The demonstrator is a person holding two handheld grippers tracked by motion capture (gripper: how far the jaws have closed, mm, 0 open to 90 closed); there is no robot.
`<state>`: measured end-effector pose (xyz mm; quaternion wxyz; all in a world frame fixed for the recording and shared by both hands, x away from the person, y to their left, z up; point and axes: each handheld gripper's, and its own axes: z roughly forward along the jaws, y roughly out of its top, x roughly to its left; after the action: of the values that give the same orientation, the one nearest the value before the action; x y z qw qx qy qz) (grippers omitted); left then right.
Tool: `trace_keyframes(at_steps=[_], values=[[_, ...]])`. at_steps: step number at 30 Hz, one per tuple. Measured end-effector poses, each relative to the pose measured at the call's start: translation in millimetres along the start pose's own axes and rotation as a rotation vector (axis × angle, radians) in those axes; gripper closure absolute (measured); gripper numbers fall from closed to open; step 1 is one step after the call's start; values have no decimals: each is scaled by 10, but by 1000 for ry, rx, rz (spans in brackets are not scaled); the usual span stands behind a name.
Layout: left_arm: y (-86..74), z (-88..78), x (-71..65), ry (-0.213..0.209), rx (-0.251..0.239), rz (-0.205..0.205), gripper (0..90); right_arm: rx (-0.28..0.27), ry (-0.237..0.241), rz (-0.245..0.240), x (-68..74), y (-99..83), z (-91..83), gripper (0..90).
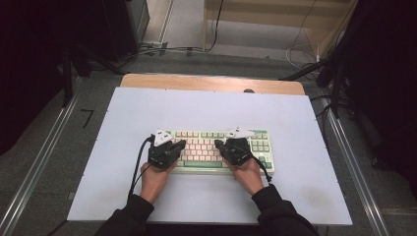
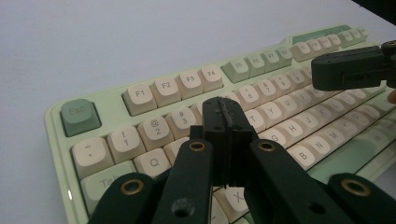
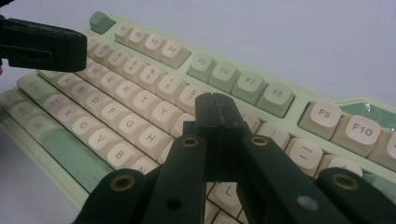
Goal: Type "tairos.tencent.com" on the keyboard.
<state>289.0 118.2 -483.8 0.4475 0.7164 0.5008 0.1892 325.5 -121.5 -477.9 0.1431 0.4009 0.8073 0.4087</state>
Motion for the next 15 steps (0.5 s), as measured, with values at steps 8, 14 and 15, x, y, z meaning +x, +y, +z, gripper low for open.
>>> trace_keyframes(at_steps=[8,14,15], values=[[20,90,-57,-8,10,6,900,-6,-4,8,-25,5,-20,875],[31,119,-56,-8,13,4,900,-9,-7,8,-27,6,-27,876],[33,120,-56,-7,11,3,900,-10,-6,8,-27,6,-28,876]])
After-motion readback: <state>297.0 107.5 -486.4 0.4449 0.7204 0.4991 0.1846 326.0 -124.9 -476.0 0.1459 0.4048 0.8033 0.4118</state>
